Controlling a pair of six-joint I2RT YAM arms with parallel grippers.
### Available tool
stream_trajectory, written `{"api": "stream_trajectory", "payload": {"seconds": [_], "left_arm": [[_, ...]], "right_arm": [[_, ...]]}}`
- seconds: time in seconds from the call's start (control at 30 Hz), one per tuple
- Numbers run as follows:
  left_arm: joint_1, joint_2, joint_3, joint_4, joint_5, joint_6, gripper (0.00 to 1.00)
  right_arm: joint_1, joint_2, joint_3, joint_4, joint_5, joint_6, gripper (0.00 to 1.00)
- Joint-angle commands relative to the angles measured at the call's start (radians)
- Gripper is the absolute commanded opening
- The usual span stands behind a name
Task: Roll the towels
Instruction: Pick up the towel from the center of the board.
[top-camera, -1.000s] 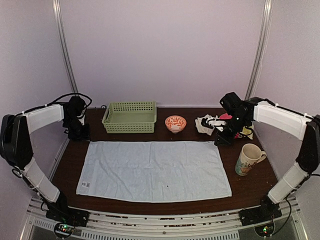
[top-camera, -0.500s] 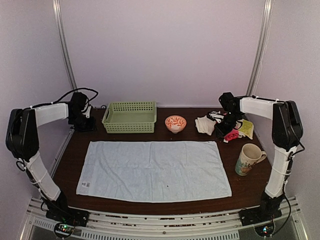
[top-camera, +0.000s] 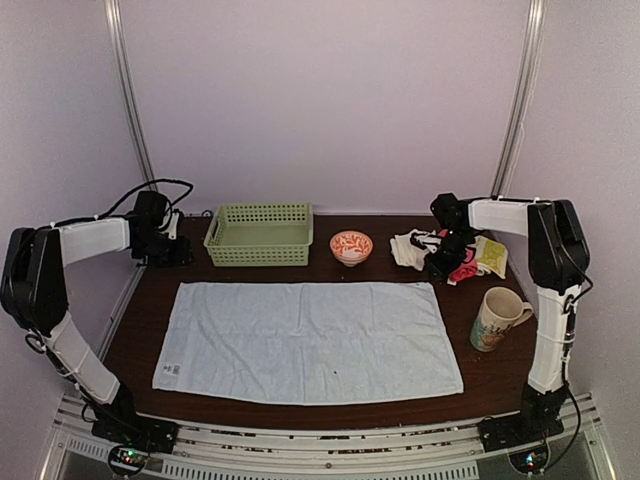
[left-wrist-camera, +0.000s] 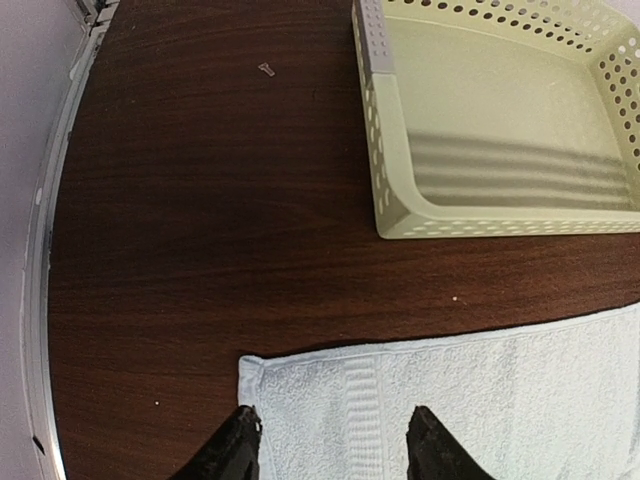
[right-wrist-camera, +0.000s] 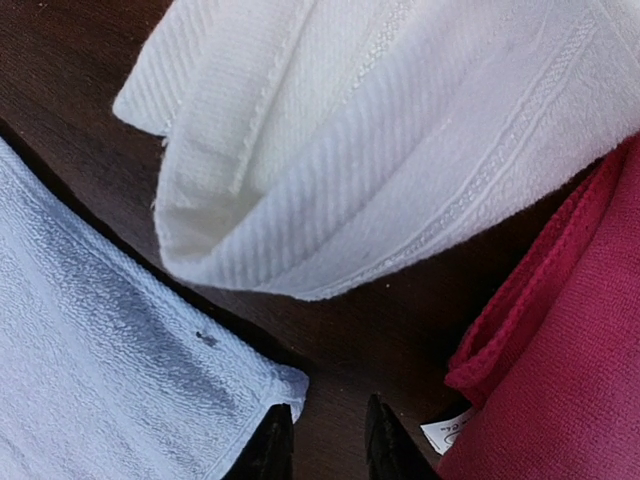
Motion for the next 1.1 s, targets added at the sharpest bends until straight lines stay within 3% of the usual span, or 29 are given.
{"api": "stream_trajectory", "payload": {"seconds": [0.0, 0.43, 0.63, 0.87, 1.07], "left_arm": [[0.006, -0.007, -0.018, 0.056, 0.009, 0.013, 0.51], [0.005, -0.030, -0.042, 0.086, 0.029, 0.018, 0.51], [0.006, -0.024, -0.037, 0.081, 0.016, 0.017, 0.51], [0.005, -0.020, -0.032, 0.079, 0.011, 0.015, 0.51], [0.006, -0.015, -0.030, 0.078, 0.005, 0.013, 0.51]], "right_arm": [[0.002, 0.016, 0.034, -0.013, -0.022, 0.015, 0.26], [0.004, 0.079, 0.072, -0.047, -0.057, 0.009, 0.27], [0.004, 0.091, 0.066, -0.061, -0.061, -0.006, 0.21], [0.004, 0.087, 0.071, -0.078, -0.125, 0.000, 0.24], [0.004, 0.100, 0.062, -0.059, -0.047, 0.013, 0.20]]}}
